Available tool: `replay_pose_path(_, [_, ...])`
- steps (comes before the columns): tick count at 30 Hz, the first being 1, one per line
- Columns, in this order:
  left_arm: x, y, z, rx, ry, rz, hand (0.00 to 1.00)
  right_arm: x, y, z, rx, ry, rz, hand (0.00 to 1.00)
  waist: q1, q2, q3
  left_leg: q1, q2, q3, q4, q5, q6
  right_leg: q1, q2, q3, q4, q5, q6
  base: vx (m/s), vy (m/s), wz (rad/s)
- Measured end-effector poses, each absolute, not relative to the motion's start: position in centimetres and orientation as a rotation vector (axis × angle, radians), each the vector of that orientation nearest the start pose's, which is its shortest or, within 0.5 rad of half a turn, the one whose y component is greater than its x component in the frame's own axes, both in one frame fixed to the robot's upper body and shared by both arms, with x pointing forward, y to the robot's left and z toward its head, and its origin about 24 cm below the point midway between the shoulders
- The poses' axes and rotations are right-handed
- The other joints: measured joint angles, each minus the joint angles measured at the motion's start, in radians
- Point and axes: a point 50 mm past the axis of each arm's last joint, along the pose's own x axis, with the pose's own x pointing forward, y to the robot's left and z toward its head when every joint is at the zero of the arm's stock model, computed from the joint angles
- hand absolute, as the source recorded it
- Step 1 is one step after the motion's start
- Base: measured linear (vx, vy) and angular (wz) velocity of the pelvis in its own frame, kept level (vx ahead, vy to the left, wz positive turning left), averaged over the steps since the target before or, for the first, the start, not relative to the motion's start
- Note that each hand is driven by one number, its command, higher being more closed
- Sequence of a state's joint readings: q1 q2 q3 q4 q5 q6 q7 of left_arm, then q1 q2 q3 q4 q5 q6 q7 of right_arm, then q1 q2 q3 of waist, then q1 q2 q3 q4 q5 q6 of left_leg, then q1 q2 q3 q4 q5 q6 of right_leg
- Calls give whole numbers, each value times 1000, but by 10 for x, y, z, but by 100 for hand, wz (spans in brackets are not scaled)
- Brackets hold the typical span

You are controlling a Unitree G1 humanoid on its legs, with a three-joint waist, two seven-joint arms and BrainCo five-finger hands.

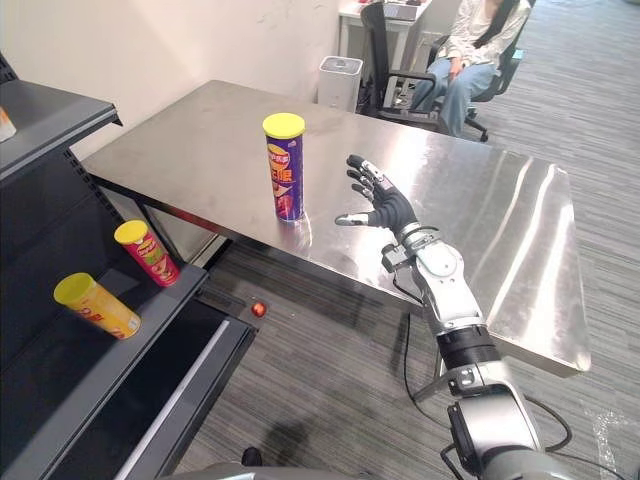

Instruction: Put the gum and the chips on the shelf.

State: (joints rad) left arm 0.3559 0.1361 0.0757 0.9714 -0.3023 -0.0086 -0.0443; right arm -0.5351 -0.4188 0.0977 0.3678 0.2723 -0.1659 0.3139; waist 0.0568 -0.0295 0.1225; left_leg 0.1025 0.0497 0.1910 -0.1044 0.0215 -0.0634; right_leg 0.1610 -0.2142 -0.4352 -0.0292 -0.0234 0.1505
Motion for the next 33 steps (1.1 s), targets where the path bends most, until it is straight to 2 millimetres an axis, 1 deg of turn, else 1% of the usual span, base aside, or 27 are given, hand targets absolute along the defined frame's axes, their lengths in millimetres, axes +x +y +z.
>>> replay_pose_path(5, [3, 215, -164, -214, 1243, 360, 0, 352, -170, 137, -220, -247, 416, 0, 9, 8, 17, -1, 0, -13, 0, 3, -2, 8, 2, -15, -3, 0, 0, 6, -7, 6])
replay_pose_path(8, [5, 215, -164, -214, 1239, 354, 0, 354, -170, 135, -216, -235, 409, 0, 16, 13, 23, -5, 0, -20, 0, 6, -3, 8, 2, -22, -3, 0, 0, -2, 1, 5])
replay_pose_path(10, [5, 214, -164, -216, 1237, 352, 0, 357, -170, 134, -212, -224, 404, 0, 15, 17, 28, -13, 0, -31, 0, 10, -3, 7, 2, -31, -3, 0, 0, -11, -4, 15])
replay_pose_path(12, [7, 212, -164, -220, 1232, 349, 0, 360, -170, 136, -212, -224, 402, 0, 16, 22, 37, -14, -1, -39, 0, 13, -2, 12, 2, -40, -3, 0, 0, -11, -4, 14])
replay_pose_path(17, [9, 210, -164, -220, 1229, 332, 0, 364, -164, 143, -227, -235, 422, 0, 32, 33, 58, -17, -1, -50, 0, 17, 0, 16, 2, -51, -3, 0, 0, -6, 4, 7])
replay_pose_path(18, [9, 209, -164, -218, 1233, 326, 0, 365, -160, 144, -231, -238, 433, 0, 32, 33, 60, -21, -2, -57, 0, 19, 0, 15, 2, -55, -3, 0, 0, 3, 4, 10])
replay_pose_path(22, [9, 209, -164, -221, 1233, 323, 0, 370, -160, 148, -235, -235, 427, 0, 35, 34, 60, -30, -4, -65, 0, 22, 1, 12, 1, -64, -3, 0, 0, 16, 2, 8])
replay_pose_path(26, [11, 207, -164, -226, 1228, 312, 0, 375, -158, 161, -238, -270, 404, 0, 36, 43, 84, -30, -4, -67, 0, 24, 1, 12, 2, -66, -2, 0, 0, 0, 0, 0])
replay_pose_path(33, [14, 205, -163, -234, 1213, 291, 0, 379, -159, 171, -235, -308, 363, 0, 39, 47, 103, -49, -3, -74, 4, 32, 1, 1, 1, -76, 4, 0, 0, 13, 1, 3])
